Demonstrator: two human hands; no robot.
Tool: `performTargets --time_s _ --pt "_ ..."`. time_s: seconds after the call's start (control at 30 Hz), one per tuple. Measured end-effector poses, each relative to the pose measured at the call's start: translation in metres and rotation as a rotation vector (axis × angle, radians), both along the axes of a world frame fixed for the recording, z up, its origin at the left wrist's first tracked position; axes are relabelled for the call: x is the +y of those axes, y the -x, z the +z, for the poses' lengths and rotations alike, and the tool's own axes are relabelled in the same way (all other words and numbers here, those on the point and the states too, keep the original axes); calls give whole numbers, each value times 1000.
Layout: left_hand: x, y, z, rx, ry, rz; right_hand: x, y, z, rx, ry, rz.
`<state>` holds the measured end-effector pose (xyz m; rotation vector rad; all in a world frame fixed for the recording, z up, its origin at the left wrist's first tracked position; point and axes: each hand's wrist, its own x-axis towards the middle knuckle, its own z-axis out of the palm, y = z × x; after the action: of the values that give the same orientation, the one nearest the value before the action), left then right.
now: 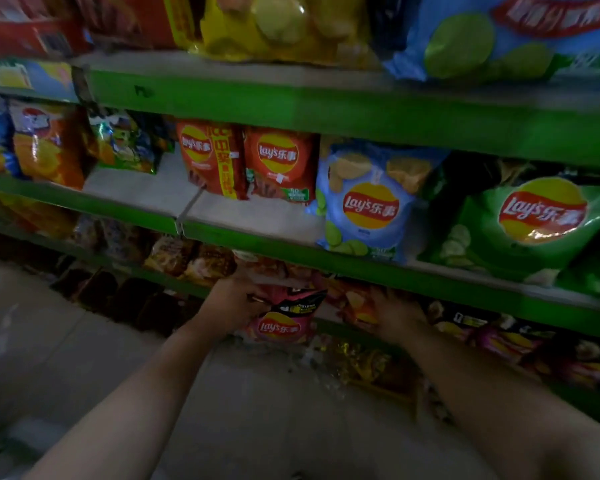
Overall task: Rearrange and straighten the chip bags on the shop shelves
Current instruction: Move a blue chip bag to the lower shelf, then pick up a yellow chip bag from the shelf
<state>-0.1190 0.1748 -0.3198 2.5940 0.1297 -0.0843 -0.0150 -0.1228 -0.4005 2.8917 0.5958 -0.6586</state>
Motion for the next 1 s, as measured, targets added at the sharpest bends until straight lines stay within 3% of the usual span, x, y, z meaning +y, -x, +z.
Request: performTargets --time_s 0.33,0.57,0.7,0.83,1.0 --pt "2 -44 -56 94 -39 64 1 10 -53 -151 60 -73" --pt "-19 -72 -57 153 42 119 -43 37 -42 -59 2 160" --pt "-67 -87 -66 156 139 -1 -77 49 -46 91 -12 320" --pt "-121 -110 -85 262 266 -18 -97 53 -48 210 -100 270" --pt "-158 -137 -122 368 127 -12 -102 48 -43 162 -179 219"
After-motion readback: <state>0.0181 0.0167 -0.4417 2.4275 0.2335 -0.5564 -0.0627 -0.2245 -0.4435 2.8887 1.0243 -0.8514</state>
